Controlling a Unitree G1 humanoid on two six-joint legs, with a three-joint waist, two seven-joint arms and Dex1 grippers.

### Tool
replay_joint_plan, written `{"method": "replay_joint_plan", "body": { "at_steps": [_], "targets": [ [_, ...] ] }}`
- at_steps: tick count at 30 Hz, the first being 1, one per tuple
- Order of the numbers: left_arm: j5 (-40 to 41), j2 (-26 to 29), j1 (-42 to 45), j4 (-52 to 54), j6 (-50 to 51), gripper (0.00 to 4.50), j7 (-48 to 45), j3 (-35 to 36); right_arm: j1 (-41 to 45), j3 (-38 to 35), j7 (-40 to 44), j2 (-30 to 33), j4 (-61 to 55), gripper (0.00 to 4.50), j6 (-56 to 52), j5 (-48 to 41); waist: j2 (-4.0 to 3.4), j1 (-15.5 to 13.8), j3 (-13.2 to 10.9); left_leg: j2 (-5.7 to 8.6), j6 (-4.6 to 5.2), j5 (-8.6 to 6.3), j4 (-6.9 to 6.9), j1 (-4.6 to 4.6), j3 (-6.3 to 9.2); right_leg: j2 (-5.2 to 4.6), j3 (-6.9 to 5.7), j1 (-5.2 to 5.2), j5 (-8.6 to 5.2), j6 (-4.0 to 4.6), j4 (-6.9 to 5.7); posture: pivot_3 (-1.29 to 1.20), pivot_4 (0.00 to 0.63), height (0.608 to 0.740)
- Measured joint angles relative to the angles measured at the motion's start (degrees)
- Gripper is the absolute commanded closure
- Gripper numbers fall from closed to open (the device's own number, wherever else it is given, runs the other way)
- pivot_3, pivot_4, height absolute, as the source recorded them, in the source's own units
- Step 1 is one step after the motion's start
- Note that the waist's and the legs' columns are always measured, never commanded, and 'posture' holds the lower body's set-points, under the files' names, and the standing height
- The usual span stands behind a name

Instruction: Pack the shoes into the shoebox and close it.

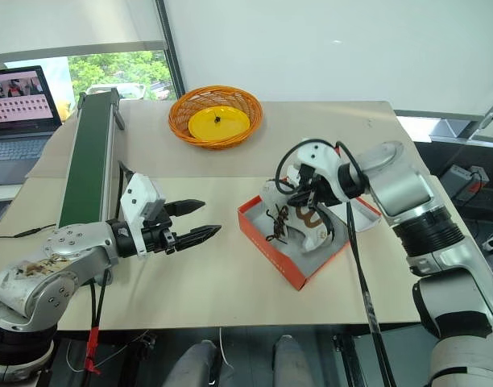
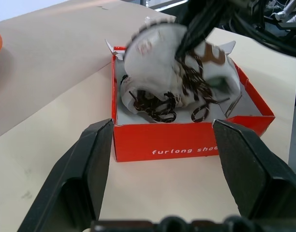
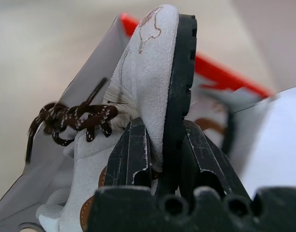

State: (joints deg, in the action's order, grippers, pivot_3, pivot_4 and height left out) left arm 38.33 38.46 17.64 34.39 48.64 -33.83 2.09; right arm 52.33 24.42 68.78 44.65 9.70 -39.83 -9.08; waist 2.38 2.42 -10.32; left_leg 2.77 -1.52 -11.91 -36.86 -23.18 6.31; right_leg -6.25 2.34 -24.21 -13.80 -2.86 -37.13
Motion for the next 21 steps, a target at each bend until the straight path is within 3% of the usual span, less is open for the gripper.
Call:
{"method": "replay_joint_plan", "body": {
  "at_steps": [6,10,12,15,21],
  "targets": [
    [0.3,0.0,0.0,1.1,0.4,1.02,0.6,0.0,-2.2,1.1,-0.3,-3.1,4.6,4.14,3.7,3.4,0.00,0.1,0.0,0.00,-0.01,0.00,-0.01,0.03,-0.01,0.00,0.01,0.00,0.01,0.00,-0.04,0.00,0.150,0.740],
    [0.5,0.1,0.0,1.2,0.5,1.02,0.7,0.2,-1.9,1.3,-2.5,-8.5,13.6,4.14,9.0,6.1,0.00,0.2,0.0,-0.02,-0.01,0.00,-0.01,0.10,-0.03,0.02,0.02,0.07,0.01,0.01,-0.03,0.00,0.150,0.740],
    [0.9,0.1,0.0,1.3,0.6,0.98,0.8,0.3,-0.8,1.3,-3.4,-10.6,18.7,3.15,12.6,7.9,0.01,0.1,0.0,-0.03,-0.01,0.01,-0.01,0.13,-0.03,0.02,0.02,0.10,0.02,0.01,-0.03,0.00,0.150,0.740],
    [1.4,0.2,0.1,1.5,1.2,0.98,1.1,0.3,1.1,1.2,-5.1,-13.6,26.3,2.24,17.4,9.7,0.04,0.2,0.0,-0.03,-0.01,0.01,-0.01,0.23,-0.06,0.03,0.05,0.19,0.03,0.01,-0.03,0.00,0.150,0.740],
    [2.5,0.8,0.0,2.5,2.2,0.98,1.1,0.3,1.1,0.0,-3.8,-14.8,26.1,0.19,17.8,10.1,0.03,0.2,0.0,-0.04,-0.03,0.02,-0.02,0.23,-0.05,0.04,0.05,0.16,0.06,0.01,-0.06,0.00,0.150,0.740]
  ]
}}
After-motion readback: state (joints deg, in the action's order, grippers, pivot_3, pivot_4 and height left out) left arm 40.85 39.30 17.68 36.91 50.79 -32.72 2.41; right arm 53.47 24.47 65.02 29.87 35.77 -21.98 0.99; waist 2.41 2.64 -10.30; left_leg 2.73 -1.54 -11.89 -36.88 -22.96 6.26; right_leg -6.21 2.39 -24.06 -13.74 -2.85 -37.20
